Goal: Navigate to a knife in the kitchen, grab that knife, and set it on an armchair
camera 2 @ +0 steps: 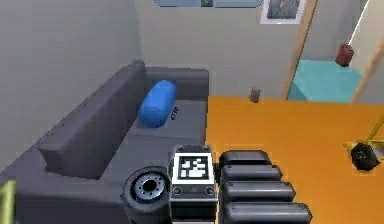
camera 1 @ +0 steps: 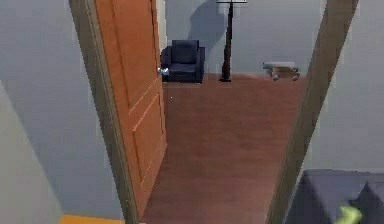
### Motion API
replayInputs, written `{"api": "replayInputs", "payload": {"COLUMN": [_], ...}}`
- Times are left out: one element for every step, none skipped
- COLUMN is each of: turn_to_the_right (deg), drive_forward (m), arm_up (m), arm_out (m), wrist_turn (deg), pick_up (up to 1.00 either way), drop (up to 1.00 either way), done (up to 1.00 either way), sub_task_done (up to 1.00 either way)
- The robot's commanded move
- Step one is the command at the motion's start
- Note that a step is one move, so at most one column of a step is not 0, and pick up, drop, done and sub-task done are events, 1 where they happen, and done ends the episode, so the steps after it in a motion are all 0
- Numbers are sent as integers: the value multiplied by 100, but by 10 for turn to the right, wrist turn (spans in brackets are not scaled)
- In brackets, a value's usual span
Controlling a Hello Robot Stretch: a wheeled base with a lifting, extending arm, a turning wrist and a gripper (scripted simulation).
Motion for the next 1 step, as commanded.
{"api": "replayInputs", "payload": {"turn_to_the_right": [0], "drive_forward": [100], "arm_up": [0], "arm_out": [0], "wrist_turn": [0], "pick_up": [0], "drop": [0], "done": [0], "sub_task_done": [0]}}
